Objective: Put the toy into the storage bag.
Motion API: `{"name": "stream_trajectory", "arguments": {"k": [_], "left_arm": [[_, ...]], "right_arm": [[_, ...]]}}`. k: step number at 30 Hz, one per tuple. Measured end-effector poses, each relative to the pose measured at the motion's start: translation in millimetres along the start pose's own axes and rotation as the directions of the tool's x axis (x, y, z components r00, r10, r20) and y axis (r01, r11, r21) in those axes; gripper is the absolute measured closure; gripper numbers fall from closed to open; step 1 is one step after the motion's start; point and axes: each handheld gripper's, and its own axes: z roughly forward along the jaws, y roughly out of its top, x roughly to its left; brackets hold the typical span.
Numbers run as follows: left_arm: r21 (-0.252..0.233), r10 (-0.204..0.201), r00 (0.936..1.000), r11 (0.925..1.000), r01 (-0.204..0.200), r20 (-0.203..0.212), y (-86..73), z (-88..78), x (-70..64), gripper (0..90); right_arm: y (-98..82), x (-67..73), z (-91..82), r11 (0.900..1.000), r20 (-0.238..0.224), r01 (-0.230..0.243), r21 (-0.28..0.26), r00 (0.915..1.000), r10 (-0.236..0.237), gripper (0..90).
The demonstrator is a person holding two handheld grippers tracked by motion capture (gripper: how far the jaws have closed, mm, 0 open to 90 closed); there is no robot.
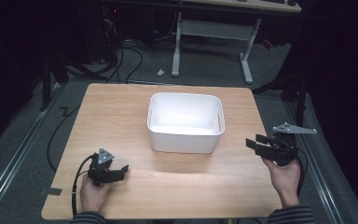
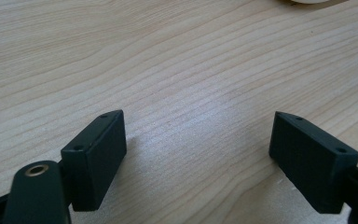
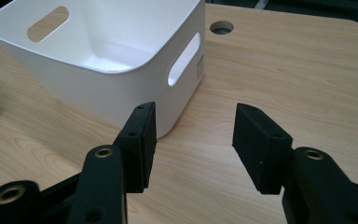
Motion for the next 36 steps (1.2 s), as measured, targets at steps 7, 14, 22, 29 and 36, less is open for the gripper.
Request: {"name": "stream_trajectory", "arguments": {"k": [7,14,22,29,36], "left_arm": [[-0.001,-0.001,1.0000,1.0000,0.001,0.000,0.0,0.1,-0.1,19.2],[0.000,0.000,1.0000,1.0000,0.000,0.000,0.0,0.0,0.0,19.2],[-0.001,-0.001,1.0000,1.0000,0.001,0.000,0.0,0.1,-0.1,19.2],[0.000,0.000,1.0000,1.0000,0.000,0.000,0.0,0.0,0.0,19.2],[0.000,0.002,1.0000,1.0000,-0.002,0.001,0.0,-0.1,-0.1,19.2]], "right_arm": [[-14.9,-5.0,2.5,1.000,-0.007,-0.022,-0.010,0.9997,0.022,49.7],[-26.8,-5.3,10.8,0.999,-0.010,-0.038,-0.002,0.9992,0.038,49.3],[-37.7,-3.5,24.9,0.999,-0.010,-0.040,0.001,0.9991,0.040,46.0],[-47.3,-2.4,39.5,0.999,-0.003,-0.047,0.007,0.9989,0.047,43.2],[-57.1,-0.5,54.7,0.999,0.004,-0.044,0.029,0.9990,0.044,43.0]]}}
